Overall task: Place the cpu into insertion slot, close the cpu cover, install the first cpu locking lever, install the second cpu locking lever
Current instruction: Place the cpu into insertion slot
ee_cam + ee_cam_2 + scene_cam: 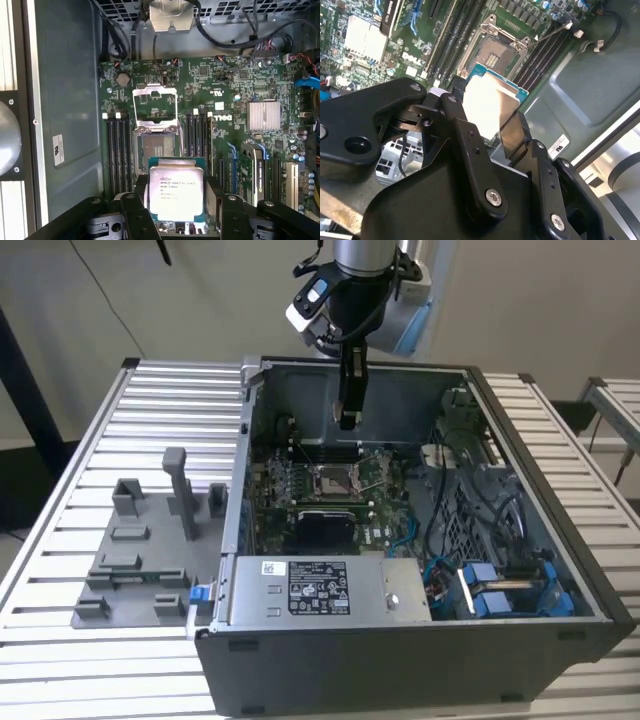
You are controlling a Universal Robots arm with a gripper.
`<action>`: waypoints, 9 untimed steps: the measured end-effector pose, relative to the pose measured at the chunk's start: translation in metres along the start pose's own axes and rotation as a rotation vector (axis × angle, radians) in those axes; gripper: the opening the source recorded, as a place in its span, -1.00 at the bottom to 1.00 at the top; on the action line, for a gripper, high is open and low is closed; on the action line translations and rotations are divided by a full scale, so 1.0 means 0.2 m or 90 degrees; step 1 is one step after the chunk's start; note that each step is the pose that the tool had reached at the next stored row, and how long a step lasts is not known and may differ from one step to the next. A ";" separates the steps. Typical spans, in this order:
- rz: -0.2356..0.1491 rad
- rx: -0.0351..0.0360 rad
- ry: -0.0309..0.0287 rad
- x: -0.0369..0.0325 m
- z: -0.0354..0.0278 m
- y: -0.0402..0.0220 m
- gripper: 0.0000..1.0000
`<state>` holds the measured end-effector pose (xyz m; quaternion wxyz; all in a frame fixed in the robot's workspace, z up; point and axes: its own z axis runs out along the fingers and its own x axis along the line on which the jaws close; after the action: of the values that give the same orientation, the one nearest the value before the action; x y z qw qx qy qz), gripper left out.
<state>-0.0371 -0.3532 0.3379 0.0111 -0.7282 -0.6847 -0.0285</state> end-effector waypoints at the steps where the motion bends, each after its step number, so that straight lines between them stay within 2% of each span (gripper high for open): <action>1: 0.000 0.0000 0.0000 0.000 0.007 0.000 0.09; 5: 0.000 -0.0001 0.0000 -0.001 0.039 0.000 0.09; 9: 0.000 -0.0002 0.0000 -0.002 0.056 -0.001 0.09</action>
<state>-0.0369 -0.3530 0.3267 0.0110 -0.7282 -0.6847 -0.0285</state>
